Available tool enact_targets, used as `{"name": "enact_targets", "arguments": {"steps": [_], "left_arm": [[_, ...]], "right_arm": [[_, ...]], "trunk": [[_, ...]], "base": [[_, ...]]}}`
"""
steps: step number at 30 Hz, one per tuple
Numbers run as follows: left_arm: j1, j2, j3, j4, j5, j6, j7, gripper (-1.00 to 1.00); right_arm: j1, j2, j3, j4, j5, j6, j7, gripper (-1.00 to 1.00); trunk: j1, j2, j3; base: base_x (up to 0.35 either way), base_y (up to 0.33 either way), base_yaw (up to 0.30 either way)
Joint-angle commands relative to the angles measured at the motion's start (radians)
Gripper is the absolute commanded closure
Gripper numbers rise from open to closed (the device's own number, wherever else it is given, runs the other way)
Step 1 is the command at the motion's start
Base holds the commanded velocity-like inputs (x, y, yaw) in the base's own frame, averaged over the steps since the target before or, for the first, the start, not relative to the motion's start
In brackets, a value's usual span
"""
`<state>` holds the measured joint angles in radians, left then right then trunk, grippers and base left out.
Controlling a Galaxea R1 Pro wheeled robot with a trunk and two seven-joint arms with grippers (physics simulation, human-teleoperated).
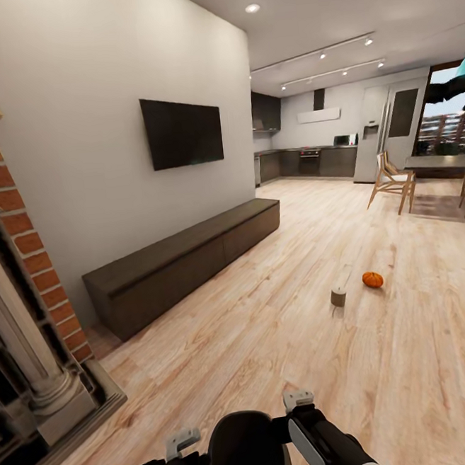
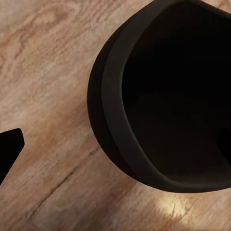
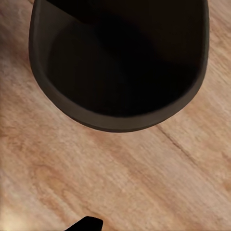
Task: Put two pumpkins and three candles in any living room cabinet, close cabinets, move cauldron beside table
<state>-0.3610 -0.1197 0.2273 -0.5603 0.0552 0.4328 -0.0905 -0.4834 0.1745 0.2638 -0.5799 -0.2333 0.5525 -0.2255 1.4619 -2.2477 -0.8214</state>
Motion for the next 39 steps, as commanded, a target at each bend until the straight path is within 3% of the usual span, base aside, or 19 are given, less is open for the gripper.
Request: {"name": "enact_targets", "arguments": {"steps": [1, 36, 39], "left_arm": [[0.0, 0.0, 0.0, 0.0, 0.0, 0.0, 0.0, -1.0], [-0.005, 0.0, -0.011, -0.01, 0.003, -0.028, 0.0, -1.0], [-0.005, -0.001, -0.012, -0.013, 0.003, -0.029, 0.0, -1.0]], "right_arm": [[0.0, 0.0, 0.0, 0.0, 0.0, 0.0, 0.0, -1.0], [-0.021, 0.0, 0.003, -0.003, -0.001, -0.043, -0.003, -1.0], [-0.021, 0.0, 0.003, -0.003, -0.001, -0.043, -0.003, -1.0]], "trunk": [[0.004, -0.007, -0.003], [0.138, -0.252, -0.113], [0.139, -0.253, -0.124]], "base": [[0.0, 0.0, 0.0], [0.0, 0.0, 0.0], [0.0, 0.0, 0.0]]}}
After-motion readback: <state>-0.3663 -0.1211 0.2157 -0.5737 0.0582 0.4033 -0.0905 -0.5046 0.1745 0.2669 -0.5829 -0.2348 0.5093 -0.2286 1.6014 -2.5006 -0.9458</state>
